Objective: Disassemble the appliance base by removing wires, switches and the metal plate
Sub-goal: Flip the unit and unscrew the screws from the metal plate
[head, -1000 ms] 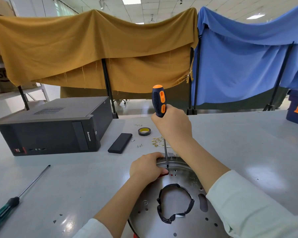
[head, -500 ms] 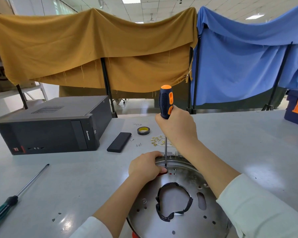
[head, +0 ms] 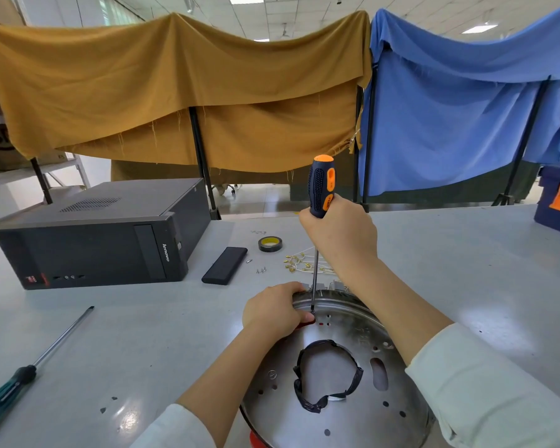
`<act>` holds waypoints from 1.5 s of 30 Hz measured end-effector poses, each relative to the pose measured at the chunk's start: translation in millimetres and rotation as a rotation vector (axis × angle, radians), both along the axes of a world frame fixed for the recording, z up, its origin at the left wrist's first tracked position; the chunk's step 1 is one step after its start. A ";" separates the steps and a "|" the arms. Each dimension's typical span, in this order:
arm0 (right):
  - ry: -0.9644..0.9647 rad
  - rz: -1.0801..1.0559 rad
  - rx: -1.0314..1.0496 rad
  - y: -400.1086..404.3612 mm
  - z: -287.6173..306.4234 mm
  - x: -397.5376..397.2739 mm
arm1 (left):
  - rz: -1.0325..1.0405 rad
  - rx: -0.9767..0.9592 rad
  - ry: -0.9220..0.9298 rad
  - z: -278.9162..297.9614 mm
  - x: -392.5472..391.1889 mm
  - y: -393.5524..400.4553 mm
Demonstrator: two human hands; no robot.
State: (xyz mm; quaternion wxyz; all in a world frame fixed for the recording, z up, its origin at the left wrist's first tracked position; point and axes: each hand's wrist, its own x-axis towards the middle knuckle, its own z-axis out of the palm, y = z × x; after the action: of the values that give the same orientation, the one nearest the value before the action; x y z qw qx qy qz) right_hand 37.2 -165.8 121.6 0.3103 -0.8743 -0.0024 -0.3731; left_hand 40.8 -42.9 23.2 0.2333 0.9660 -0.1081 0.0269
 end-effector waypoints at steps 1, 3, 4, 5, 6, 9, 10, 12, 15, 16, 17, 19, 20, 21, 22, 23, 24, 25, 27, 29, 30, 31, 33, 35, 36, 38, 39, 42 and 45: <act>0.006 -0.016 0.013 -2.0 0.3 0.6 | 0.000 0.000 -0.001 0.1 -0.2 0.0; 0.018 -0.044 0.042 -7.3 1.0 1.0 | 0.000 0.004 -0.005 0.2 -0.5 0.0; 0.020 -0.054 0.059 -9.8 1.2 0.6 | 0.002 0.008 -0.007 0.1 -0.4 0.0; 0.019 -0.061 0.076 -11.8 1.3 0.1 | 0.005 0.013 -0.009 -0.1 -0.3 -0.2; 0.015 -0.065 0.089 -13.3 1.3 -0.8 | 0.010 0.018 -0.011 -0.1 -0.3 -0.3; 0.014 -0.066 0.103 -14.0 1.3 -4.2 | 0.014 0.025 -0.011 -0.3 0.0 -0.8; 0.017 -0.062 0.105 -13.4 1.5 -4.9 | 0.013 0.025 -0.012 -0.6 0.2 -1.0; 0.027 -0.040 0.107 -11.0 1.9 -5.9 | 0.012 0.023 -0.014 -1.1 0.6 -0.9; 0.037 0.000 0.078 -5.4 2.1 -8.6 | 0.009 0.017 -0.016 -1.5 1.6 -0.4; 0.040 0.005 0.066 -3.8 2.2 -9.8 | 0.008 0.016 -0.015 -1.3 1.6 -0.5; 0.044 0.007 0.056 -2.5 2.4 -10.9 | 0.008 0.017 -0.016 -1.2 1.4 -0.5; 0.055 0.010 0.037 -0.2 3.3 -13.0 | 0.005 0.020 -0.016 -1.2 1.3 -0.2; 0.065 0.011 0.026 0.6 3.9 -13.8 | 0.004 0.020 -0.013 -1.3 1.3 -0.1; 0.076 0.010 0.018 1.0 4.7 -14.4 | 0.005 0.019 -0.008 -1.4 1.2 0.2; 0.087 0.006 0.012 1.0 5.8 -14.8 | 0.005 0.020 -0.006 -1.3 1.4 0.3; 0.099 0.000 0.008 0.7 6.9 -15.0 | 0.004 0.020 -0.004 -1.4 1.6 0.4; 0.113 -0.005 0.004 0.2 8.2 -15.1 | 0.004 0.019 -0.002 -1.4 1.9 0.5; 0.127 -0.011 -0.001 -0.2 9.6 -15.0 | 0.004 0.016 0.001 -1.4 2.0 0.5; 0.152 -0.024 -0.030 0.5 11.7 -14.8 | 0.005 0.015 0.006 -1.5 1.7 0.4; 0.162 -0.042 -0.085 4.1 12.4 -15.2 | 0.007 0.020 0.007 -1.5 1.2 0.3; 0.157 -0.049 -0.117 6.5 12.1 -15.7 | 0.009 0.019 0.007 -1.2 1.2 0.2; 0.146 -0.054 -0.143 8.5 11.2 -16.3 | 0.010 0.015 0.008 -0.9 1.0 0.0; 0.120 -0.059 -0.159 10.1 9.3 -17.6 | 0.007 0.009 0.008 -0.4 0.8 -0.4; 0.103 -0.059 -0.135 7.4 7.3 -18.7 | 0.005 0.012 0.006 -0.5 0.8 -0.4; 0.094 -0.060 -0.112 5.2 6.2 -19.2 | 0.006 0.016 0.003 -0.6 0.8 -0.2; 0.077 -0.070 -0.076 0.0 5.3 -19.3 | 0.011 0.023 -0.007 -1.0 0.8 -0.1; 0.072 -0.076 -0.074 -1.7 5.1 -18.8 | 0.010 0.024 -0.011 -1.0 0.6 -0.2; 0.061 -0.086 -0.108 -1.8 5.4 -14.0 | 0.009 0.025 -0.017 -0.3 -1.1 -0.6; 0.059 -0.057 -0.090 3.4 5.1 -6.0 | 0.004 0.025 -0.016 -0.1 -2.7 -0.7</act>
State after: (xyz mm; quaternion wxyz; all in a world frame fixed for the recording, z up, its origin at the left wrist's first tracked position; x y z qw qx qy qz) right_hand 31.3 -162.4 126.7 0.2601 -0.8976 0.0147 -0.3555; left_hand 38.1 -43.6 23.1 0.2205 0.9687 -0.1085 0.0336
